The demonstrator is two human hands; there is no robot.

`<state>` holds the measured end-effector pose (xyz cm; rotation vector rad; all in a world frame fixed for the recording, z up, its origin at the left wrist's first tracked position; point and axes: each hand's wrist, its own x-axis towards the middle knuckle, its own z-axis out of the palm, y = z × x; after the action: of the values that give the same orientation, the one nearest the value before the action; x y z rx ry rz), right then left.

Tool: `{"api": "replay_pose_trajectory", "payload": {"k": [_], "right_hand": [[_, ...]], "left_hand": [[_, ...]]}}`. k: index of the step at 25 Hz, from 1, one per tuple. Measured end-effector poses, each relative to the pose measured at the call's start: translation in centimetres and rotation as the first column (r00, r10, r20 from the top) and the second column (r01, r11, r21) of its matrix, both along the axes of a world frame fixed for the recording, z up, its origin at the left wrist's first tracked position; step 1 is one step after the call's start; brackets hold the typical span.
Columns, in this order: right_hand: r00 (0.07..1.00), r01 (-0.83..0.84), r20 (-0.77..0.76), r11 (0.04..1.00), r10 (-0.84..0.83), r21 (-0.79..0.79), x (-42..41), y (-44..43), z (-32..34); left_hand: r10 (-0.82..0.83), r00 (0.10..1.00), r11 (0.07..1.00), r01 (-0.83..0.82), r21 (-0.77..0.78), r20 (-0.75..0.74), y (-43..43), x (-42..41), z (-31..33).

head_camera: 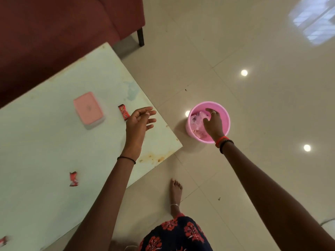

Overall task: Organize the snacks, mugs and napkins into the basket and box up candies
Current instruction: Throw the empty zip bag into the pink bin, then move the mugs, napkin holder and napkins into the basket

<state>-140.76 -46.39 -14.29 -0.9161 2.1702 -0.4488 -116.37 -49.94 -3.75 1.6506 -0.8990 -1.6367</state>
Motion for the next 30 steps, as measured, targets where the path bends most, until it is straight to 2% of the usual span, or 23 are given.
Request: {"api": "replay_pose_trajectory", "payload": {"k": [4,7,13,21,30], "right_hand": [[0.997,-0.058,0.037,0.992,0.062,-0.115,8.2,0.4,7.5],[0.983,-0.161,0.064,0.972,0.174,-0.172,15.9,1.9,12.2],[0.916,-0.321,0.163,0.912,0.368,-0.254,32.6,5.6,17.6],[0.767,-0.568,0.156,0.771,0.623,-0.287,55.2,12.0,20.6],[0.554,-0.745,0.174,0.578,0.814,-0.333,77.9,19.5,23.1]], "left_hand": [[0.116,0.993,0.993,-0.115,-0.021,0.015,3.0,5.9,3.7],[0.229,0.972,0.973,-0.228,-0.034,0.040,6.1,11.7,6.1],[0.440,0.897,0.897,-0.437,-0.070,0.035,13.3,25.8,9.4],[0.714,0.695,0.700,-0.704,-0.126,0.083,25.1,47.0,11.2],[0.891,0.441,0.454,-0.876,-0.165,0.107,37.8,65.7,13.6]]}}
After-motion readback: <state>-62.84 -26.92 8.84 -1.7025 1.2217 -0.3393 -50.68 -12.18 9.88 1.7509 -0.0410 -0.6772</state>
